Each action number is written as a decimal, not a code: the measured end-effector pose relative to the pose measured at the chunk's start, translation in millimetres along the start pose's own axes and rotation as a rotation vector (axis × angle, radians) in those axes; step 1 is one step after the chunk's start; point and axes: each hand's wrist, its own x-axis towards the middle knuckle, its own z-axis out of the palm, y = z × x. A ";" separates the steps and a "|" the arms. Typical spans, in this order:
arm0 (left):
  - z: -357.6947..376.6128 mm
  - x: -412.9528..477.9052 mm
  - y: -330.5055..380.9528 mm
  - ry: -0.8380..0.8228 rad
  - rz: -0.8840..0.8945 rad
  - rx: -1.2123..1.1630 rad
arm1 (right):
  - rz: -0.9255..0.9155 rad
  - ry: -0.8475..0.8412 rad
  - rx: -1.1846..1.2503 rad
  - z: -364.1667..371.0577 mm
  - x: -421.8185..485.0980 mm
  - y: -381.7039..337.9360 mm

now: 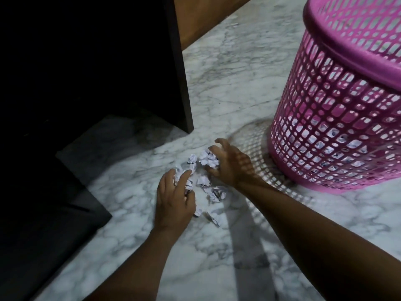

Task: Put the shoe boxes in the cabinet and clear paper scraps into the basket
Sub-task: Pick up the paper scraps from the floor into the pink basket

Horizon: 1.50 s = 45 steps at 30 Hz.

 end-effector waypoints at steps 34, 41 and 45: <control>8.3 20.4 -16.5 0.181 -0.225 -0.238 | -0.091 -0.125 0.142 5.2 -77.8 -25.0; 3.3 61.7 -6.4 -0.032 -0.134 -0.159 | -0.268 -0.186 0.068 11.7 -76.8 -27.3; 9.7 70.7 -8.6 -0.107 -0.013 -0.054 | -0.293 -0.167 0.074 16.9 -79.9 -27.5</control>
